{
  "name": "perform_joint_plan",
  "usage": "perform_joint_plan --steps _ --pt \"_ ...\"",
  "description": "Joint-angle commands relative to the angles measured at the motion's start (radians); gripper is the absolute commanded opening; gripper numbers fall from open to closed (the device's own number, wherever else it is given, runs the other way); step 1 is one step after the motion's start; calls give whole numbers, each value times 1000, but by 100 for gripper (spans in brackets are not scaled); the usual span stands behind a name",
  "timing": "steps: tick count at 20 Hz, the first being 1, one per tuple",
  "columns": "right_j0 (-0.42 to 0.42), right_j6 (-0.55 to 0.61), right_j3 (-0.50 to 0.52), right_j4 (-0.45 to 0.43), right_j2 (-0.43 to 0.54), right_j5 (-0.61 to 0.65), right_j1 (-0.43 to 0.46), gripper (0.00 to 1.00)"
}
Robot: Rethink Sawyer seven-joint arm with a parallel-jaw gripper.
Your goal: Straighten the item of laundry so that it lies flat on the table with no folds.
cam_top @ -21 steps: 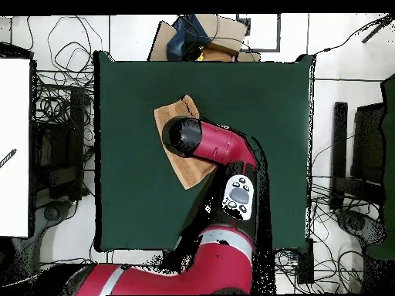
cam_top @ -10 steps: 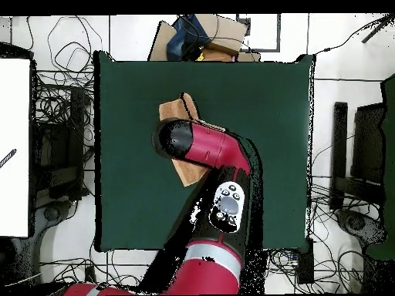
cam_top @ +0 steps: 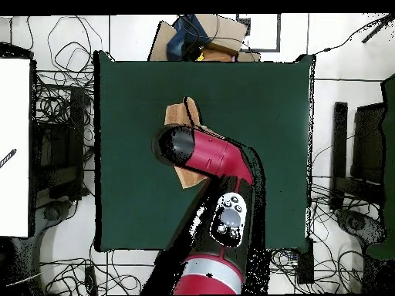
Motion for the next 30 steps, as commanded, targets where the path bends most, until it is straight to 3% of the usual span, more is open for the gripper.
perform_joint_plan --steps 1,14,21,30 --pt "27 276 86 36 5 81 -43 0" --pt "54 295 71 44 -40 177 -69 0" --pt "63 290 118 46 -45 168 -111 0" --pt "92 305 80 34 -81 260 -128 0"
